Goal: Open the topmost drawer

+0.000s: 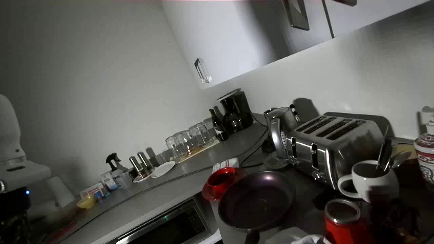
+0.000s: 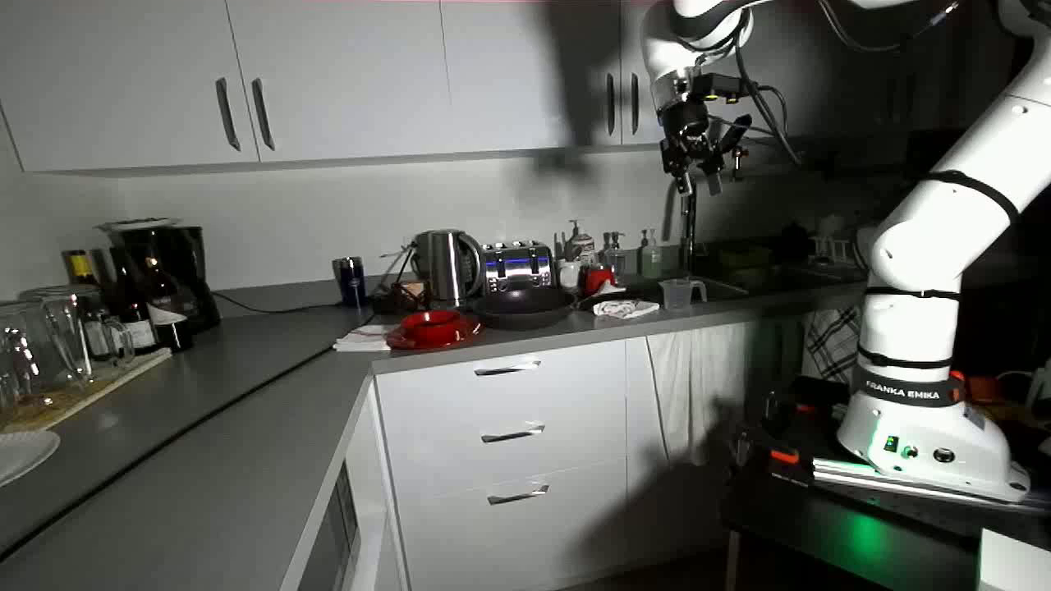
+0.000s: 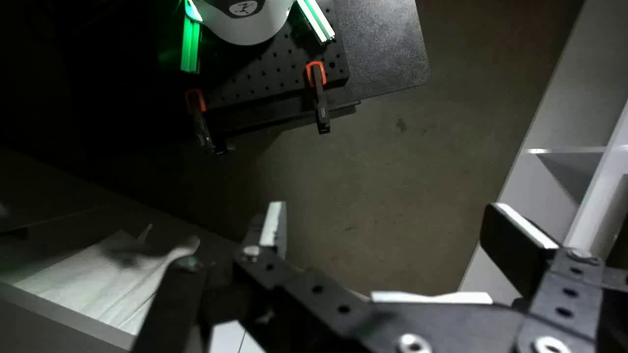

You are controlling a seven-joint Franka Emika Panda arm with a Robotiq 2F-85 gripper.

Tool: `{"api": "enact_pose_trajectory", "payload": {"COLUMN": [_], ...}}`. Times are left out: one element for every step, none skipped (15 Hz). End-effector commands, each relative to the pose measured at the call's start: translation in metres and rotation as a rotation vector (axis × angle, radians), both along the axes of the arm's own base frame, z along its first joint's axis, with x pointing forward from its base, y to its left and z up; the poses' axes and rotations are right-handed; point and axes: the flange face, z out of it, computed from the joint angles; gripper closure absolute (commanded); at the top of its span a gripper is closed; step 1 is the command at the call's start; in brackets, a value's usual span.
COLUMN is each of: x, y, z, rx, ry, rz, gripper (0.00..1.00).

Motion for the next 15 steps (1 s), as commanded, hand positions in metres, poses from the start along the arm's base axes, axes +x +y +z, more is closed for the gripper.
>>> {"api": "enact_pose_trajectory", "payload": {"x": [0.0002, 0.0002, 0.0002, 0.0002, 0.0002, 0.0002, 0.0002, 0.0002, 0.0002, 0.0002, 0.0002, 0.0002, 0.0002, 0.0027, 0.0065], "y": [-0.0001, -0.0001, -0.0001, -0.0001, -0.0001, -0.0001, -0.0001, -0.0001, -0.0001, -0.0001, -0.0001, -0.0001, -0.0001, -0.0008, -0.0014], "z": [0.0007, 0.0007, 0.0007, 0.0007, 0.0007, 0.0007, 0.0007, 0.0007, 0.0007, 0.0007, 0.0007, 0.0007, 0.0007, -0.0011, -0.0043], "rx": [0.0, 0.0, 0.0, 0.0, 0.0, 0.0, 0.0, 0.0, 0.0, 0.0, 0.0, 0.0, 0.0, -0.01, -0.021], "ry": [0.001, 0.001, 0.001, 0.001, 0.0, 0.0, 0.001, 0.0, 0.0, 0.001, 0.0, 0.0, 0.0, -0.005, -0.011], "rz": [0.0, 0.0, 0.0, 0.0, 0.0, 0.0, 0.0, 0.0, 0.0, 0.0, 0.0, 0.0, 0.0, 0.004, 0.009], "gripper": [0.0, 0.0, 0.0, 0.0, 0.0, 0.0, 0.0, 0.0, 0.0, 0.0, 0.0, 0.0, 0.0, 0.0, 0.0]}}
